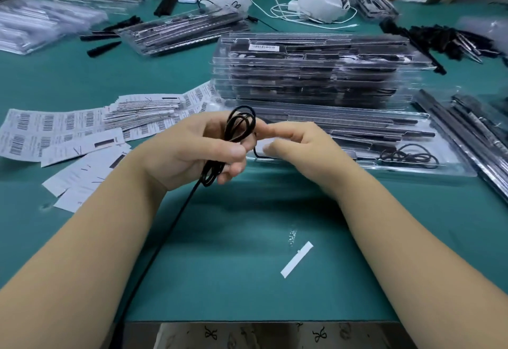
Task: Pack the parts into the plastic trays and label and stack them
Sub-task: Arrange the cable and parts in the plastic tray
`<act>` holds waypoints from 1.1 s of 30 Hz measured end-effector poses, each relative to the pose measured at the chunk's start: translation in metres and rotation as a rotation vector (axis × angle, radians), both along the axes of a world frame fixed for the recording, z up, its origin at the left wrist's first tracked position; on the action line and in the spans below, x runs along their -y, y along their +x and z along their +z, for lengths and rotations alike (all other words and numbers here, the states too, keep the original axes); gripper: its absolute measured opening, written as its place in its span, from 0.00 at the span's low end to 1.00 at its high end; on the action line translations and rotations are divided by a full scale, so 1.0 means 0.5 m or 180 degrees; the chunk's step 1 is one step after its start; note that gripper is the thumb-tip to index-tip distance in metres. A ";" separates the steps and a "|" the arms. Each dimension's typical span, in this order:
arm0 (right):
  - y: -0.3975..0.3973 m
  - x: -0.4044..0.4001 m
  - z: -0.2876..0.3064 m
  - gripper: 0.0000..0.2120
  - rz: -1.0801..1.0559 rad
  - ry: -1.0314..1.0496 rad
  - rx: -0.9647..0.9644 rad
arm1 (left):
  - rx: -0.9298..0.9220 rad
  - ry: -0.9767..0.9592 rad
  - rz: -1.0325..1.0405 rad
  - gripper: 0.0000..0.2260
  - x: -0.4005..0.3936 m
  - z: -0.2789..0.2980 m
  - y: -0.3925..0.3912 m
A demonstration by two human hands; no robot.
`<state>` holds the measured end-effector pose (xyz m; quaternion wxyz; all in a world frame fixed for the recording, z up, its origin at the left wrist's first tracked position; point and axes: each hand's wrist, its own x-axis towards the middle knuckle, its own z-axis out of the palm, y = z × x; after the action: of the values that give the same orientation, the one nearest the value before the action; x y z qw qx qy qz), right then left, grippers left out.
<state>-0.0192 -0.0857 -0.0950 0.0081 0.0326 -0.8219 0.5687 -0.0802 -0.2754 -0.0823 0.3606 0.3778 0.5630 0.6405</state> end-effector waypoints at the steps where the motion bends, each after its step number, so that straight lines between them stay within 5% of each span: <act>1: 0.001 -0.002 0.000 0.13 0.0176 -0.0186 0.0049 | -0.0014 -0.0017 0.0049 0.16 0.001 -0.003 -0.002; 6: -0.007 -0.013 -0.002 0.05 -0.0141 -0.0597 0.0128 | -0.0136 -0.0614 0.0711 0.14 -0.011 -0.009 -0.011; 11: -0.018 -0.030 -0.005 0.08 -0.0232 -0.1307 0.0011 | 0.0242 -0.1485 -0.1305 0.15 0.042 0.008 -0.025; 13: -0.022 -0.036 -0.003 0.09 -0.0327 -0.1618 -0.0053 | 0.0484 -0.1008 -0.1742 0.08 0.054 0.007 -0.023; 15: -0.025 -0.036 -0.002 0.09 -0.0420 -0.1716 -0.0075 | 0.0762 -0.0061 -0.1423 0.05 0.051 0.005 -0.022; 17: -0.026 -0.034 -0.003 0.08 -0.0454 -0.1719 -0.0095 | 0.0886 0.0463 -0.0311 0.04 0.034 0.007 -0.022; 20: -0.023 -0.035 -0.005 0.09 -0.0459 -0.1849 -0.0135 | 0.1288 0.0397 0.1532 0.14 0.007 0.006 -0.041; 23: -0.024 -0.035 -0.007 0.09 -0.0418 -0.1711 -0.0162 | 0.1314 0.0146 0.2369 0.18 -0.017 -0.008 -0.042; 26: -0.026 -0.029 -0.010 0.12 -0.0381 -0.1251 -0.0029 | 0.1007 0.0031 0.2670 0.17 -0.033 -0.015 -0.033; 29: -0.027 -0.028 -0.013 0.20 -0.0405 -0.0797 0.0063 | 0.1228 0.0621 0.2388 0.17 -0.008 -0.002 -0.035; 33: -0.030 -0.038 -0.008 0.13 -0.0596 -0.1902 -0.0026 | 0.1340 0.1024 0.1565 0.07 0.008 0.011 -0.027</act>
<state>-0.0343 -0.0669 -0.0991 0.0729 -0.0449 -0.6177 0.7818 -0.0936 -0.2797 -0.0768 0.2397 0.1428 0.4425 0.8523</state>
